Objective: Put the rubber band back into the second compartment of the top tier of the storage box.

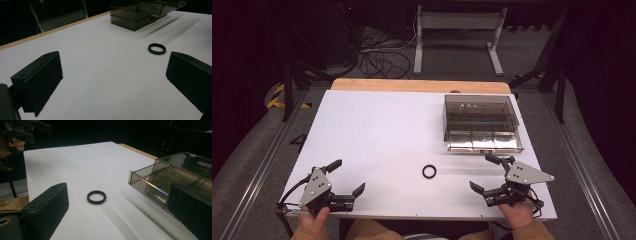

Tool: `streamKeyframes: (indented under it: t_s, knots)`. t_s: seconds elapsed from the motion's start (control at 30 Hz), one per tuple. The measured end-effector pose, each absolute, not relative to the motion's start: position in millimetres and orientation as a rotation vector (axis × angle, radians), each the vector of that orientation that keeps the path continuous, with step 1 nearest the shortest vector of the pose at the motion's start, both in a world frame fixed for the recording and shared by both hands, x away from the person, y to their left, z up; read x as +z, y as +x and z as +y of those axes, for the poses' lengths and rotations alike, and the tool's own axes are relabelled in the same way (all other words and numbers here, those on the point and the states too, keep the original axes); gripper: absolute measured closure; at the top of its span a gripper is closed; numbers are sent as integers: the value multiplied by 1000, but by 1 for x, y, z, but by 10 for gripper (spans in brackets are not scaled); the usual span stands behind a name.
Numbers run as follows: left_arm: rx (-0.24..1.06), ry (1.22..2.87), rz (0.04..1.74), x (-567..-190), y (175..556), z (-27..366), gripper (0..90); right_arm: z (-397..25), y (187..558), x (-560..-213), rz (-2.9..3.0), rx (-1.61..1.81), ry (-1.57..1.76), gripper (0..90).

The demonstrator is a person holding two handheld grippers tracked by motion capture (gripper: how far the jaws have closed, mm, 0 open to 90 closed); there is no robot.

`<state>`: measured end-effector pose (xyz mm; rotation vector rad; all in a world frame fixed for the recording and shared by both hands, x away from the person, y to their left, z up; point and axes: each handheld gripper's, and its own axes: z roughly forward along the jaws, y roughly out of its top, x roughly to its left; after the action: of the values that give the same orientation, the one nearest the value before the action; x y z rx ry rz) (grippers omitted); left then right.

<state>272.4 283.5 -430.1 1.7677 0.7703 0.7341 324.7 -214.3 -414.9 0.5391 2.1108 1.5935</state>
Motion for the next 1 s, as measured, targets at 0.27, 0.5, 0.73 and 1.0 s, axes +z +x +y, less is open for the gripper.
streamKeyframes:
  t_s: [0.27, 0.5, 0.73, 1.0]
  knots:
    - [746, 1731, 770, -430, 272, 284, 15, -213, 325, -415, 2119, 1591, 539, 51]
    - [735, 1714, 775, -430, 273, 285, 17, -213, 324, -415, 2122, 1582, 540, 55]
    - [744, 1727, 770, -430, 274, 283, 17, -213, 322, -415, 2127, 1569, 541, 57]
    - [746, 1742, 764, -430, 274, 283, 17, -212, 323, -413, 2138, 1565, 558, 59]
